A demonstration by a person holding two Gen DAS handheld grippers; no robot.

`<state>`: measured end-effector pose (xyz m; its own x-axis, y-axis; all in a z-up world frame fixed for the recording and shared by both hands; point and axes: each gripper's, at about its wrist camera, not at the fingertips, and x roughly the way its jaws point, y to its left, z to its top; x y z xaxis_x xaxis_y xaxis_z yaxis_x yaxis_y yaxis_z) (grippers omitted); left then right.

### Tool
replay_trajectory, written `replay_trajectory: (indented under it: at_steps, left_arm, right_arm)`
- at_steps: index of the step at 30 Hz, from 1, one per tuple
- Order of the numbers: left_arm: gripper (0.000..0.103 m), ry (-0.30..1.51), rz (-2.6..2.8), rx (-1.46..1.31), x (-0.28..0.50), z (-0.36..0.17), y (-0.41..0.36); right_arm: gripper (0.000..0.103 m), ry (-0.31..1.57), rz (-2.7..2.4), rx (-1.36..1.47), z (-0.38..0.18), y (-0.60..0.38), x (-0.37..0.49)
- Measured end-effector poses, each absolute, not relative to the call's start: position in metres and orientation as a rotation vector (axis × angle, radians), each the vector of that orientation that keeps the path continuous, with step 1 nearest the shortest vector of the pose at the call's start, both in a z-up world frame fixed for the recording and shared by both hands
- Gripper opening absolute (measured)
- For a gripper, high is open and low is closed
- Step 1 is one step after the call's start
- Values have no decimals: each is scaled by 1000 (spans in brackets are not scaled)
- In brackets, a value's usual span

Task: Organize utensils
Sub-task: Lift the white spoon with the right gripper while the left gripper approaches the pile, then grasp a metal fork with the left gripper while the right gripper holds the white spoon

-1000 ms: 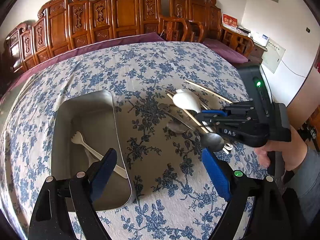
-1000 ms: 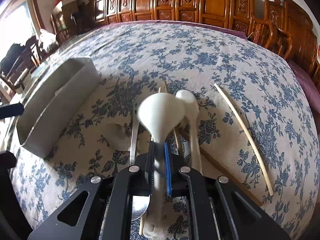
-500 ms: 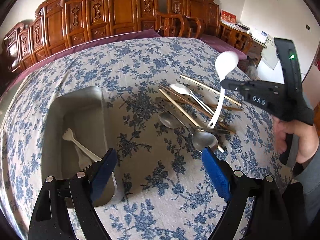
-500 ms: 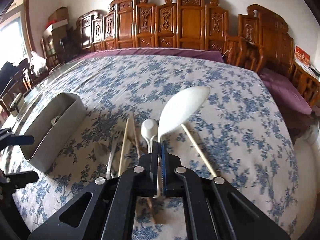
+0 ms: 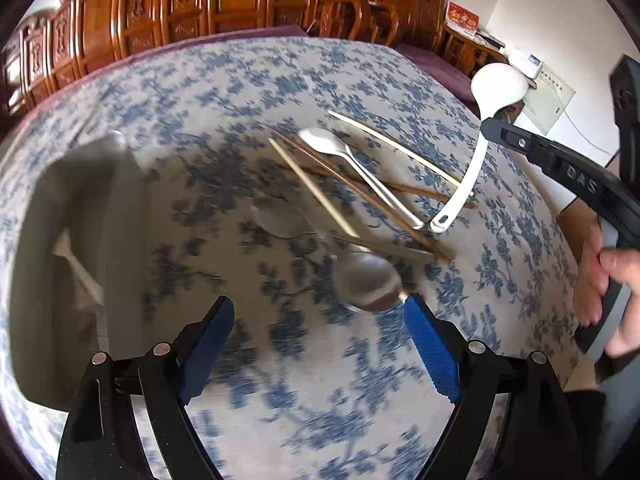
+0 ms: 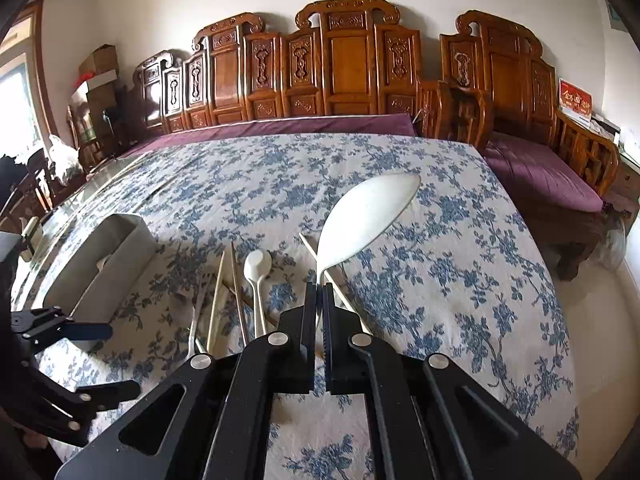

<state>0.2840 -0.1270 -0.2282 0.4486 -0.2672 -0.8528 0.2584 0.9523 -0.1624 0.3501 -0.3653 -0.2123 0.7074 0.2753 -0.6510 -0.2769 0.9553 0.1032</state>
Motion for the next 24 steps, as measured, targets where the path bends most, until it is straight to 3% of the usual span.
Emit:
replay_trajectory:
  at_steps: [12,20,24]
  left_arm:
    - [83,1101,-219,61,307,-252,-157]
    - [64,1109,-189,114,302,-257,-150]
    - [63,1113,-172,109,299,-257,-138]
  right_arm:
    - [4,715,337,22,-211,-366,347]
    - [4,710,340,37,-209,-368,347]
    - [4,707,344,38,-208,-368,347]
